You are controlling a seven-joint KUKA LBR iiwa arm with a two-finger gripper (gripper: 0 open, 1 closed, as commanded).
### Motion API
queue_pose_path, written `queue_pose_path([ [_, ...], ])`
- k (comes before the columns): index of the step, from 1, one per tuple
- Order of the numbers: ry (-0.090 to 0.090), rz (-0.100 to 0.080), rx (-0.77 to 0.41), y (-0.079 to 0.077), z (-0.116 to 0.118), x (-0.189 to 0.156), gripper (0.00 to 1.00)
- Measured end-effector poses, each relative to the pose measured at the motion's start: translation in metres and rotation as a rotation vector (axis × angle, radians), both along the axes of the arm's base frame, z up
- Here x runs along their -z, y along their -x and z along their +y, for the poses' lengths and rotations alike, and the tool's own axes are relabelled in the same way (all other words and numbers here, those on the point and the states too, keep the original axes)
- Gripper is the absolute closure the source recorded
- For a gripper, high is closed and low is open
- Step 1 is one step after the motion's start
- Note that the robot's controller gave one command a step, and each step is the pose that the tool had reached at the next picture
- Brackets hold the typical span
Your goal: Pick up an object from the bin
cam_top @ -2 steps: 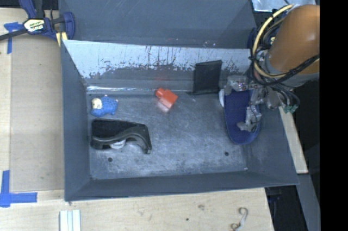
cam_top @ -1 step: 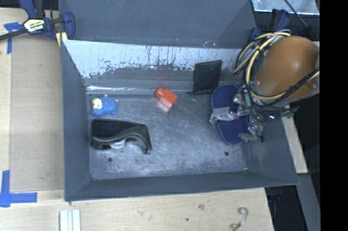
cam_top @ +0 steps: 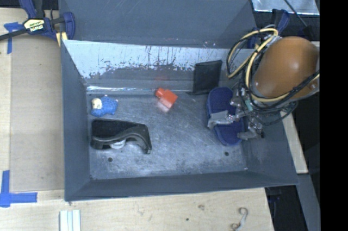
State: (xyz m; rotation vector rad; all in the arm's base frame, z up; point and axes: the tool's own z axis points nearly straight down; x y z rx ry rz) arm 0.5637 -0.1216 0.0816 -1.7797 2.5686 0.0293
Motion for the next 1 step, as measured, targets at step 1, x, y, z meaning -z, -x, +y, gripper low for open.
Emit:
queue_pose_path([
  [1, 0.013, 0.000, 0.003, 0.0003, -0.0081, -0.0008, 1.00],
])
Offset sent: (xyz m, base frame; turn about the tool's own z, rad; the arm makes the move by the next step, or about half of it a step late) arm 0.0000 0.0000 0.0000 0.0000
